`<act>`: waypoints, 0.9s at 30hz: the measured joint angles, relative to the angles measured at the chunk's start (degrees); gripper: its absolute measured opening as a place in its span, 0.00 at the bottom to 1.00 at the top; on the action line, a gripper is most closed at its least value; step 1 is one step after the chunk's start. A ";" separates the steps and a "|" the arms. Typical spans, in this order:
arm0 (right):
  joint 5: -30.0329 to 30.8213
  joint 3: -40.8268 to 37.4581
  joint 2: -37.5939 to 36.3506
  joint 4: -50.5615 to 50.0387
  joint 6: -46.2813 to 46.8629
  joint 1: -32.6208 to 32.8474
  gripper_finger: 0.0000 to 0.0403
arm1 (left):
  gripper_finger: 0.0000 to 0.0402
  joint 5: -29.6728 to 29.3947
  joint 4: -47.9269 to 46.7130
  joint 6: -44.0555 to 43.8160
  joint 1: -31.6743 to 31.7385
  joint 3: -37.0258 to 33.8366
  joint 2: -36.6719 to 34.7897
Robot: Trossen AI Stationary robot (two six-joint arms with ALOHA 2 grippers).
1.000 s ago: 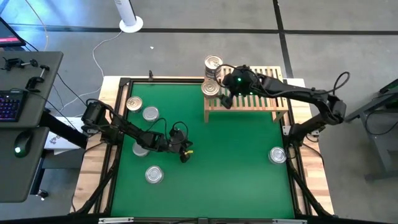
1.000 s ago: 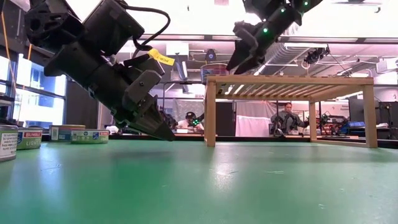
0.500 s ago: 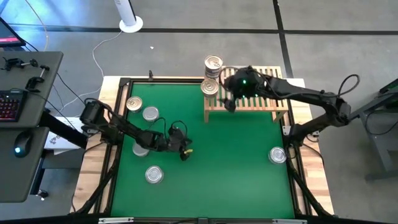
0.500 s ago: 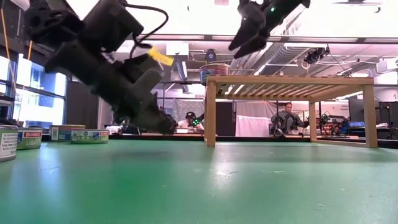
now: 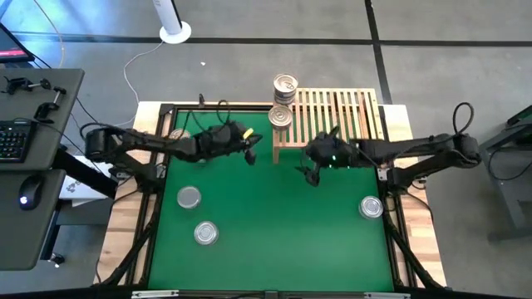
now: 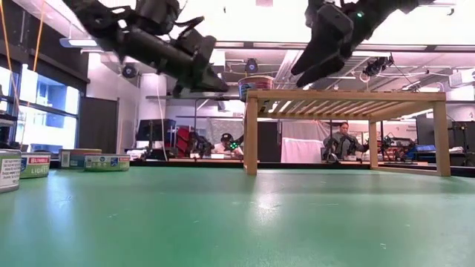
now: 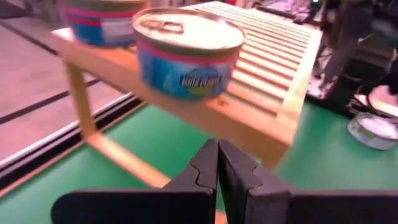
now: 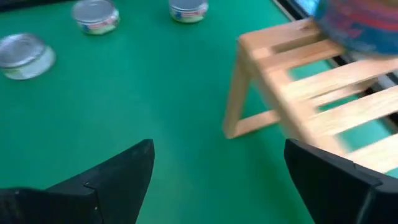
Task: Stack canned seafood by type on shelf
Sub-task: Put the blue pink tuna can on the shelf aligned with the stacked blue pink tuna cans
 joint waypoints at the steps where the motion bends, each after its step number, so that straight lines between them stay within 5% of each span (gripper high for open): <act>1: 0.33 -1.53 -0.18 1.88 1.04 1.01 0.88 | 0.00 0.78 -0.03 0.58 0.66 1.09 1.18; 7: 2.09 -6.99 -0.49 9.63 3.89 4.67 0.88 | 0.00 1.24 -0.09 2.86 1.96 7.03 5.81; 27: 2.67 -7.55 -0.49 9.75 3.89 5.97 0.88 | 0.00 2.43 -1.82 5.43 3.42 18.51 15.30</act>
